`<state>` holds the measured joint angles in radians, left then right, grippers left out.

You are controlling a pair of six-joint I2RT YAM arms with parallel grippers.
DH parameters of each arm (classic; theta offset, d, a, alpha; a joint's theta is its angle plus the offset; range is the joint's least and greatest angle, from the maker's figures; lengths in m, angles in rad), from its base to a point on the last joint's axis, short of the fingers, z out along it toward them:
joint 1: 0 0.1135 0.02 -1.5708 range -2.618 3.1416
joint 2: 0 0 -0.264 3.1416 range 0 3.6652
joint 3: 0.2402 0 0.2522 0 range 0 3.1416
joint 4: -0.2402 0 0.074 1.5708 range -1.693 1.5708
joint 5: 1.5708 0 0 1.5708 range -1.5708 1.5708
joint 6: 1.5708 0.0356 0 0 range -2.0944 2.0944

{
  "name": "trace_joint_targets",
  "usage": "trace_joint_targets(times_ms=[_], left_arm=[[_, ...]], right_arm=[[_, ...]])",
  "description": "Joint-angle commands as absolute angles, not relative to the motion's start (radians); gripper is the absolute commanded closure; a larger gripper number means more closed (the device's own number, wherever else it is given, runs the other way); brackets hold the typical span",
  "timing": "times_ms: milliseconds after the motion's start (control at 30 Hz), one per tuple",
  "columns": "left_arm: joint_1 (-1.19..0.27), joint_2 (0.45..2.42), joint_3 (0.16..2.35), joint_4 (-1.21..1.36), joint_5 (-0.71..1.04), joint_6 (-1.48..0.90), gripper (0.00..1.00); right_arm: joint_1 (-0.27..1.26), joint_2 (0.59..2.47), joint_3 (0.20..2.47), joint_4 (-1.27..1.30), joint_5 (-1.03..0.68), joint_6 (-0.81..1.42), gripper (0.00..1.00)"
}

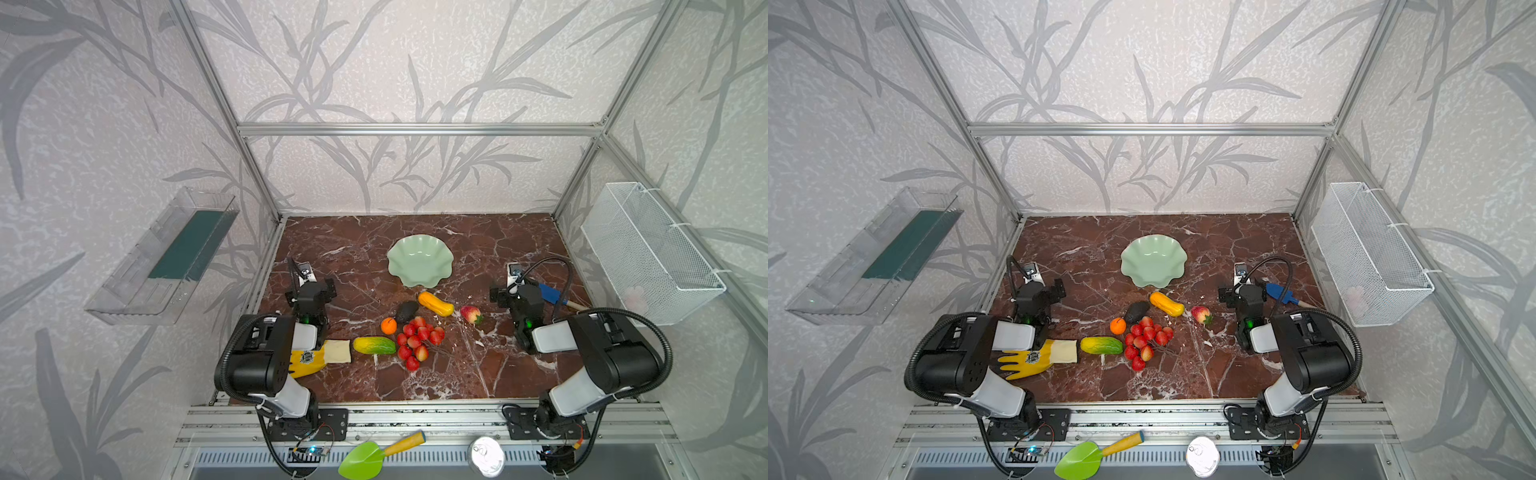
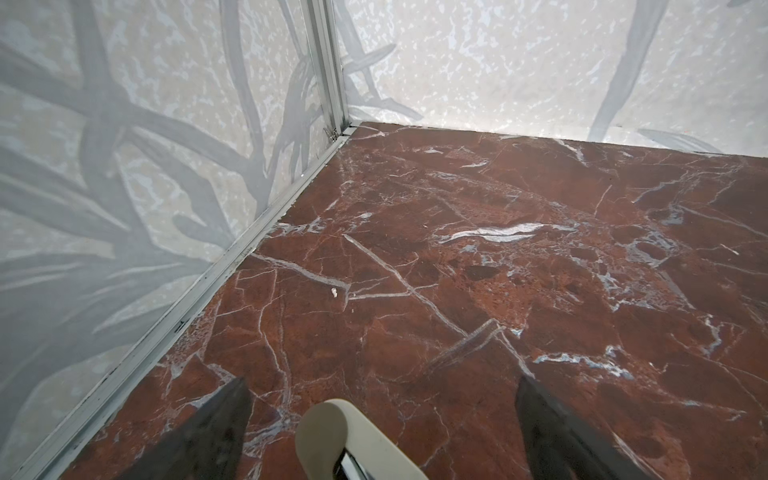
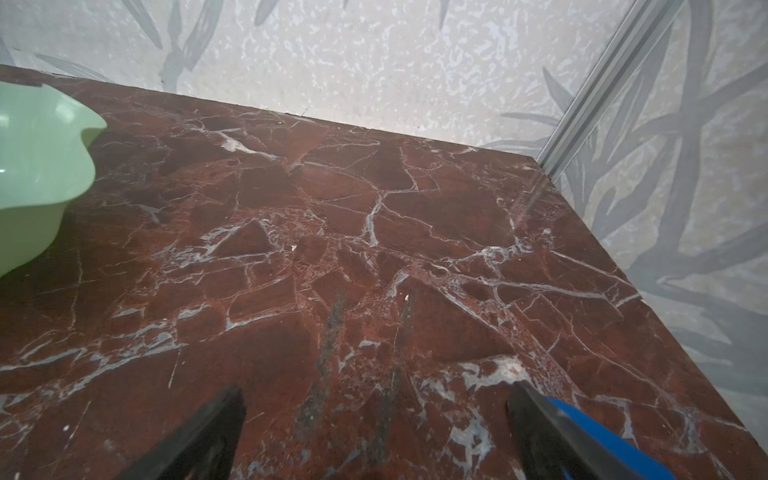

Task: Place and organize the fake fruits in the fruit bowl
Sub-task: 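Move the right gripper toward the pink-red peach near the bowl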

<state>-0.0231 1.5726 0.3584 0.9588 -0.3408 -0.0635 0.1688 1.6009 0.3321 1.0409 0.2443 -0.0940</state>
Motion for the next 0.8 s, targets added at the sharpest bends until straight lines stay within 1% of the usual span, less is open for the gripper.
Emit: trace_joint_targets(times_ms=[0,633,667,733,767], left_arm=[[-0.021,1.577,0.363,0.991,-0.341,-0.055,0.01],[-0.020,1.577,0.363,0.992,-0.338,-0.055,0.01],[-0.020,1.577,0.360,0.995,-0.339,-0.055,0.01],[-0.020,1.574,0.337,1.042,-0.334,-0.053,0.01],[-0.020,1.569,0.313,1.080,-0.335,-0.055,0.01]], right_arm=[[0.166,1.601,0.353,1.045,0.258,-0.081,0.01],[0.165,1.600,0.353,1.046,0.258,-0.081,0.01],[0.166,1.601,0.349,1.054,0.266,-0.083,0.01],[0.189,1.592,0.331,1.093,0.346,-0.087,0.01],[0.193,1.580,0.312,1.119,0.332,-0.100,0.01]])
